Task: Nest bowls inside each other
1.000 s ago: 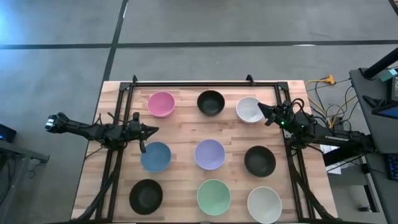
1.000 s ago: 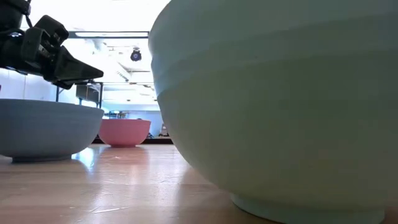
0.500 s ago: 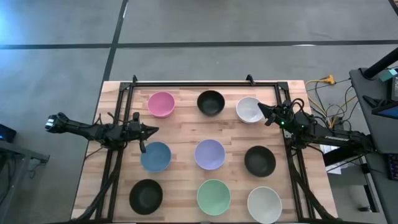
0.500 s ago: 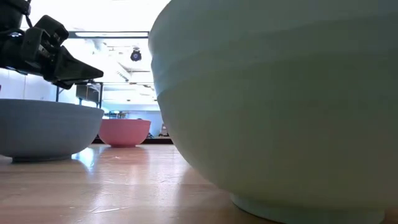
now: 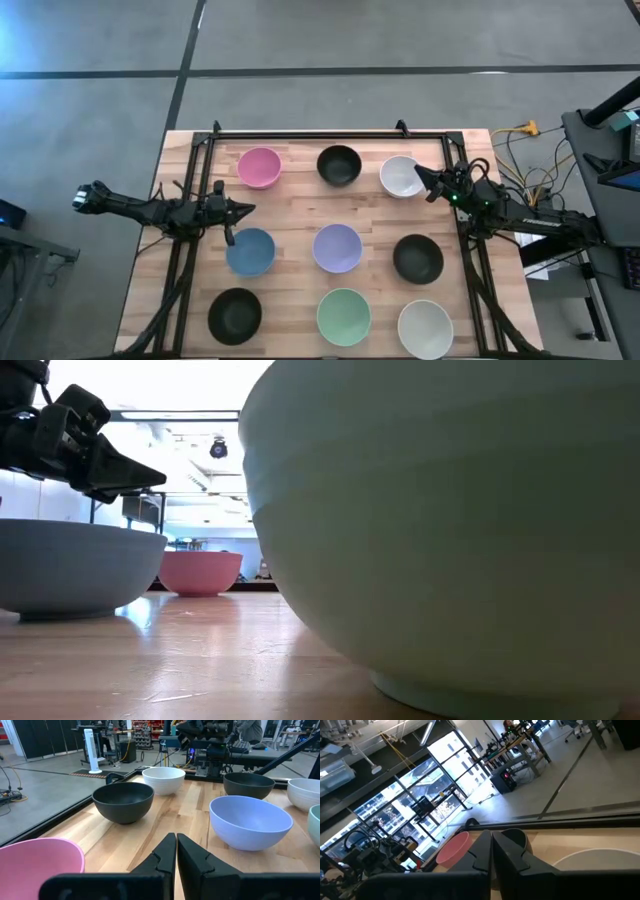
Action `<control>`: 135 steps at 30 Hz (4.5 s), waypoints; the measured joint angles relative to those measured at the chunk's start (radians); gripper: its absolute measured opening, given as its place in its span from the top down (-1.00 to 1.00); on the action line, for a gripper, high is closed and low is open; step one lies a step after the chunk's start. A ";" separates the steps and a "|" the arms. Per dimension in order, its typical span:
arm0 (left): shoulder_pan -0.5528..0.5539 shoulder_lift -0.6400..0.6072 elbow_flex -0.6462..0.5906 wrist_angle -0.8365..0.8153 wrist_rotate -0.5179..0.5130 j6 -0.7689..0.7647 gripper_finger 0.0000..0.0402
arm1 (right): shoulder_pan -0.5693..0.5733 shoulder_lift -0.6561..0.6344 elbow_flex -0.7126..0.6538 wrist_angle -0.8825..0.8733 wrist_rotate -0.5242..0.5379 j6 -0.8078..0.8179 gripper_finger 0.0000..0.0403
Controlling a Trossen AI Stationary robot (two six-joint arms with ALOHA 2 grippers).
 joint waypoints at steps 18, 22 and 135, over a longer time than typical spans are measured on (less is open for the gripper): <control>0.000 0.000 0.000 0.000 0.000 0.000 1.00 | 0.001 0.003 0.000 0.208 -0.300 0.665 0.96; 0.001 0.000 0.000 0.000 -0.002 0.003 1.00 | 0.018 0.015 0.000 0.330 -0.313 0.699 0.96; 0.613 0.736 1.135 -1.258 0.358 -0.291 1.00 | -0.171 1.268 0.778 -0.951 -0.462 -0.530 -0.29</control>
